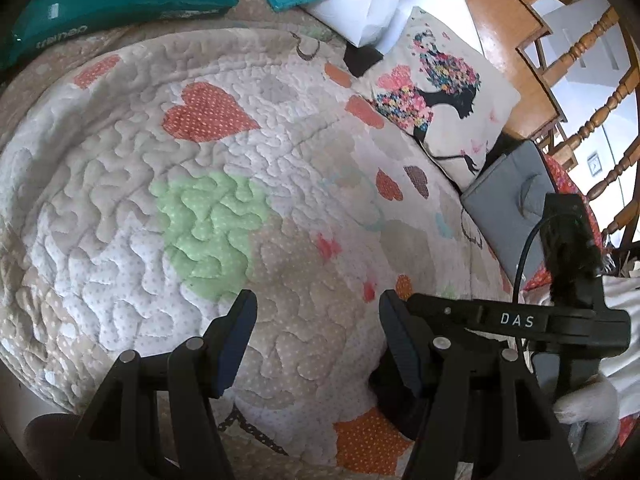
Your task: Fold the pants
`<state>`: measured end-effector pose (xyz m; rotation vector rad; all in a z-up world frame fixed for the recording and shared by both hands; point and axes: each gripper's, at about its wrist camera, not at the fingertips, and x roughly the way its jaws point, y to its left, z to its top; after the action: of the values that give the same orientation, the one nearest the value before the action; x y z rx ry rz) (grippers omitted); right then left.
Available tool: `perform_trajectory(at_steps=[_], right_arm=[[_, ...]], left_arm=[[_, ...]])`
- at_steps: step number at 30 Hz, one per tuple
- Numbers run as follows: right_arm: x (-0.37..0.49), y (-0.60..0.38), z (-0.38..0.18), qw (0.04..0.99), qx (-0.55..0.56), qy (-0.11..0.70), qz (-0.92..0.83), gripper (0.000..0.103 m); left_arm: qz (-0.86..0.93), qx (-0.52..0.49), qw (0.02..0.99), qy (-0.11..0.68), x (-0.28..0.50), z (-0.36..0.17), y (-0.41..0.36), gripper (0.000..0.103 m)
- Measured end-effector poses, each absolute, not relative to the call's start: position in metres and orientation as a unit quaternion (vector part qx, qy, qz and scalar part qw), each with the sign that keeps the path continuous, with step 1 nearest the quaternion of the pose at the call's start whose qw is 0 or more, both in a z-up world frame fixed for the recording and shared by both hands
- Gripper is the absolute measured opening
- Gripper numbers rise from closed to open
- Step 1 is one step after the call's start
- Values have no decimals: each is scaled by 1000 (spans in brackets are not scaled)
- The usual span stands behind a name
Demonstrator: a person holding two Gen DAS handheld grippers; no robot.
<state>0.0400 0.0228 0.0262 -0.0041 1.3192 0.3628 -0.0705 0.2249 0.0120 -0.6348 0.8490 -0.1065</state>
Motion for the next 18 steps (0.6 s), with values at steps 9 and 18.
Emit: perform_trajectory(at_steps=[9, 18], right_arm=[[53, 28, 25, 750, -30, 650, 118, 37], [69, 7, 13, 722, 44, 684, 98, 55]], left_arm=[[-52, -273, 872, 403, -72, 15, 216, 62], [-74, -248, 870, 421, -65, 12, 198, 62]])
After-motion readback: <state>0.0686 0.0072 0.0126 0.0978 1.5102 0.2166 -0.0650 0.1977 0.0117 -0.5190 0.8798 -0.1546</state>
